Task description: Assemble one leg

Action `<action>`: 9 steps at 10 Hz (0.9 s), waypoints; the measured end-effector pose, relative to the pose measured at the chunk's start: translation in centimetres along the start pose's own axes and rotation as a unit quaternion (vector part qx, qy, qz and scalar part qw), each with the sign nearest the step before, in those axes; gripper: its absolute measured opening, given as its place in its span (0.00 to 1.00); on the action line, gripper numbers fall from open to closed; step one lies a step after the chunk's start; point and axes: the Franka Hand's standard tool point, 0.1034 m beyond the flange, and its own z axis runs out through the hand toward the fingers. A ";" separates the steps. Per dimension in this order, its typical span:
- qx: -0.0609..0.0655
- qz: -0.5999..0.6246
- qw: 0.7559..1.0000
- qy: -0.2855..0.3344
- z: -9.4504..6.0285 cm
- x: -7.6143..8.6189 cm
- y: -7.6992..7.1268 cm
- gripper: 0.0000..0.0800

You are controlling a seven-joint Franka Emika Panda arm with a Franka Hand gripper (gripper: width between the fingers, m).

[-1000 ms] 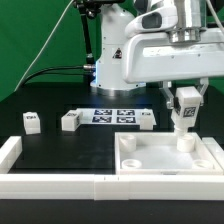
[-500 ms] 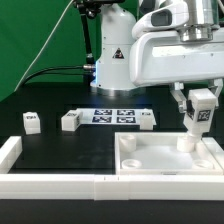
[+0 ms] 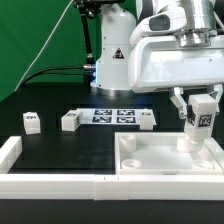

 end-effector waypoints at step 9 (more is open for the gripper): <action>-0.008 0.000 0.999 0.047 1.5 0.3 0.4 0.36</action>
Offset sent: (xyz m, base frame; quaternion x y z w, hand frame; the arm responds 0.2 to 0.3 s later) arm 0.0153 0.0029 -0.0008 0.0001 0.0040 0.0051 1.0000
